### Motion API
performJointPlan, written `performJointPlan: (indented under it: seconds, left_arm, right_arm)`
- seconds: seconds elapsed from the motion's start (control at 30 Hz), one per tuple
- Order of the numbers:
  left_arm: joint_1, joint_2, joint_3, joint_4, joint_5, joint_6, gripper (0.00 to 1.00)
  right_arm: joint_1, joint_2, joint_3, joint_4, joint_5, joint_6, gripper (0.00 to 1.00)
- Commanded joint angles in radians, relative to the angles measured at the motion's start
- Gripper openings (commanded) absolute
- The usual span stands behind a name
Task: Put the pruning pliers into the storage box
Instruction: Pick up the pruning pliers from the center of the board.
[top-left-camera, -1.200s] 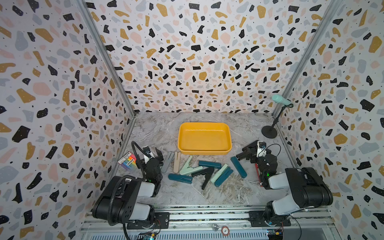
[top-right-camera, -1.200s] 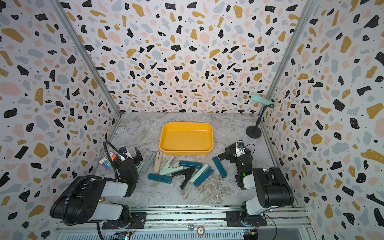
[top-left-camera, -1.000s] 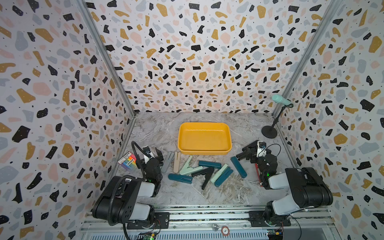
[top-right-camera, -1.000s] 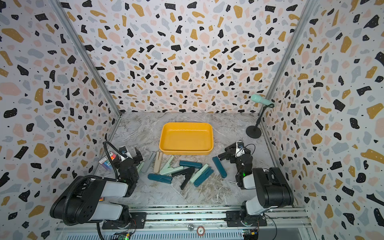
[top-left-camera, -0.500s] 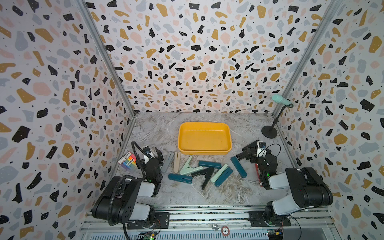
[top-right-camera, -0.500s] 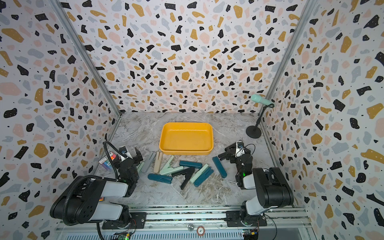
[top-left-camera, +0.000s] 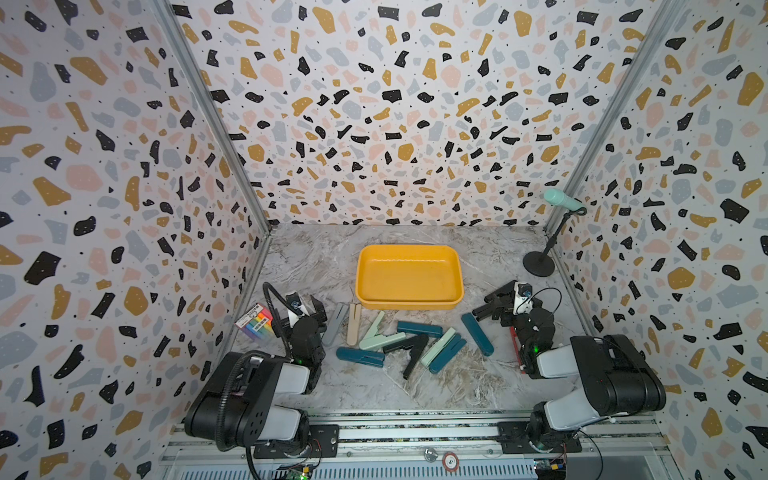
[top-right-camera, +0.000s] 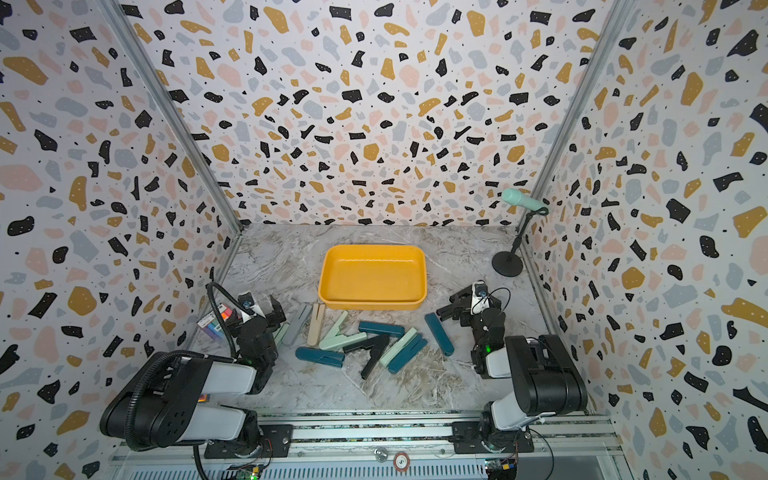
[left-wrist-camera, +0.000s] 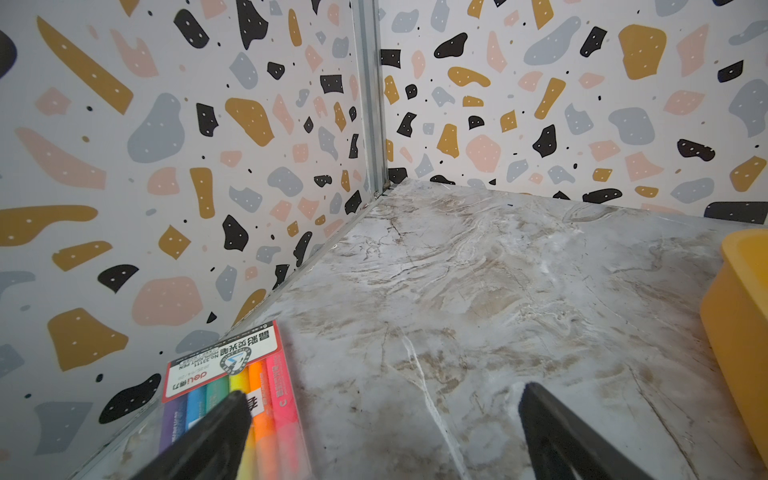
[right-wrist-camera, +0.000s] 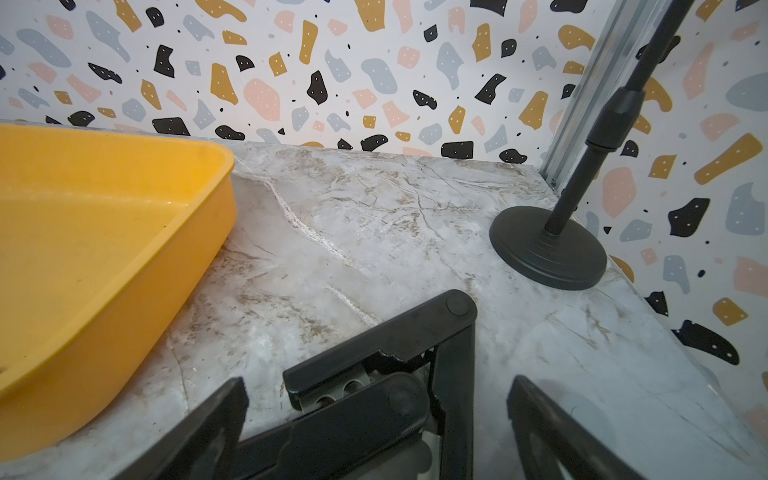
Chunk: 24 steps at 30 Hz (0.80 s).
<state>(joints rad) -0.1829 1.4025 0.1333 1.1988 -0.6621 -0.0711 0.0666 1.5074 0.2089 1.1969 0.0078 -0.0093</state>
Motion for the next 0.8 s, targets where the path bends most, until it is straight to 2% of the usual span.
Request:
performJointPlan:
  seconds: [0.0, 0.53, 0.6, 0.67, 0.77]
  left_arm:
    - [0.007, -0.008, 0.009, 0.042, 0.002, -0.001, 0.99]
    - [0.007, -0.014, 0.013, 0.047, -0.004, 0.001, 1.0]
    - [0.007, -0.071, 0.061, -0.079, -0.026, -0.008, 0.99]
    - [0.007, -0.161, 0.137, -0.285, -0.03, -0.015, 1.0]
    - [0.007, -0.312, 0.156, -0.391, -0.028, -0.084, 1.0]
  right_arm:
    - [0.002, -0.022, 0.016, 0.008, 0.001, -0.006, 0.99]
    - [-0.004, -0.02, 0.014, 0.015, -0.013, 0.0, 0.99]
    - [-0.004, -0.043, 0.006, 0.014, -0.022, -0.004, 0.99]
    - [-0.004, -0.101, 0.064, -0.151, 0.011, 0.013, 0.99]
    - [-0.037, -0.17, 0.225, -0.533, 0.033, 0.114, 0.99]
